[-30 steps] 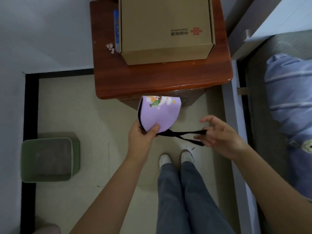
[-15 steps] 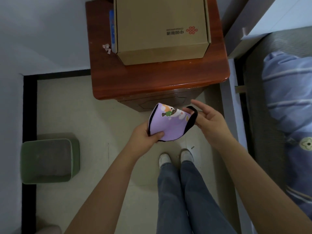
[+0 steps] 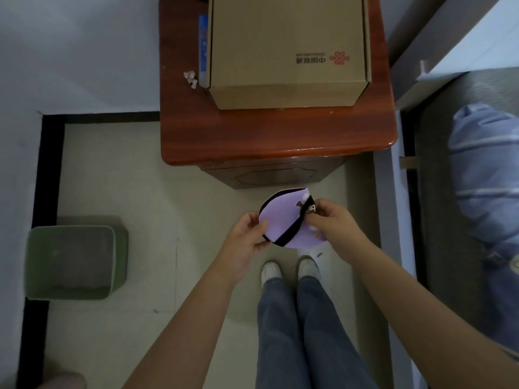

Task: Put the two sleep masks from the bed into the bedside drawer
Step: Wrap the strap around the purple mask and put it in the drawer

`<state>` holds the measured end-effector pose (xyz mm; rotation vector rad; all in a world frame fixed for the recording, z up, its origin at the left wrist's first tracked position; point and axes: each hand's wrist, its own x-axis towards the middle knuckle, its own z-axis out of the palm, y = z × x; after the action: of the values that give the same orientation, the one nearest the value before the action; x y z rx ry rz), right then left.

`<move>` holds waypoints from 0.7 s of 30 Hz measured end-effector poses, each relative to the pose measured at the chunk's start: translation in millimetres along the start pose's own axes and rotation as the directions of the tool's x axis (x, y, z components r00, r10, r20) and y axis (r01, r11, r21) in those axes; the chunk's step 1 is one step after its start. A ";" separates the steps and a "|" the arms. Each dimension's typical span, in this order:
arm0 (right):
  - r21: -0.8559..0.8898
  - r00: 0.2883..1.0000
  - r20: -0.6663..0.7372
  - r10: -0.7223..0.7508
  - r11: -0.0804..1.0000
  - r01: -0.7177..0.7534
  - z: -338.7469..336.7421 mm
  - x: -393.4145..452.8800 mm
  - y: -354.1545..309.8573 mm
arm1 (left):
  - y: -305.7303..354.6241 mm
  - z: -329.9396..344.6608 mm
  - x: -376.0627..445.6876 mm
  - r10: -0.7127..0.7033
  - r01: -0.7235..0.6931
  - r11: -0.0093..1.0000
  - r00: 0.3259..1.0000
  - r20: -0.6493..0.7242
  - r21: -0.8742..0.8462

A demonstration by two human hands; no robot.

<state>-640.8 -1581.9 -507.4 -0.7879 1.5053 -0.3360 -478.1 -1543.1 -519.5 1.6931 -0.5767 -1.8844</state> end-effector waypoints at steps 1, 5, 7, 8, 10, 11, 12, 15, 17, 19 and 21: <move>0.047 1.000 -0.008 0.022 0.999 -0.021 3.3 -0.5 2.7 | -1.8 3.8 0.3 0.000 0.000 1.000 1.000 0.021 -0.002; 0.035 0.996 0.058 0.067 0.997 -0.069 8.9 7.1 5.7 | -5.0 10.8 4.8 -0.002 0.002 0.999 1.000 0.007 -0.042; 0.026 0.991 0.079 0.112 0.993 -0.114 2.5 18.2 2.4 | -3.9 9.5 9.9 -0.003 0.002 1.000 0.998 -0.062 -0.026; 0.087 0.988 0.051 0.146 0.985 -0.150 -2.2 26.7 1.2 | -3.5 7.3 13.8 0.001 -0.002 1.000 0.996 -0.093 -0.006; 0.343 0.973 -0.054 0.222 0.920 -0.191 -12.9 45.3 0.6 | -3.4 1.4 22.2 0.014 -0.010 1.000 0.987 -0.161 0.025; 0.479 0.961 -0.109 0.255 0.860 -0.174 -16.8 54.9 0.4 | -4.0 -2.2 26.4 0.044 -0.031 0.997 0.978 -0.205 0.065; 0.574 0.946 -0.166 0.279 0.808 -0.137 -19.0 64.4 0.3 | -4.2 -6.1 30.2 0.098 -0.063 0.988 0.963 -0.252 0.144; 0.610 0.886 -0.370 0.280 0.792 0.004 -20.3 86.7 0.0 | -5.3 -17.4 40.9 0.275 -0.133 0.904 0.909 -0.314 0.406; 0.531 0.848 -0.485 0.214 0.842 0.091 -23.7 91.9 0.3 | -6.9 -22.4 47.8 0.249 -0.092 0.912 0.898 -0.362 0.399; 0.484 0.835 -0.530 0.150 0.862 0.153 -30.5 94.2 -1.4 | -8.0 -27.6 56.0 0.180 -0.020 0.943 0.871 -0.457 0.332; 0.479 0.841 -0.529 0.110 0.857 0.189 -36.7 98.0 -5.0 | -7.3 -33.6 65.6 0.166 0.030 0.941 0.825 -0.540 0.337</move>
<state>-666.8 -1658.5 -574.0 -0.2889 1.8023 -1.0248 -450.0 -1578.5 -578.1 2.2847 -0.7193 -1.1723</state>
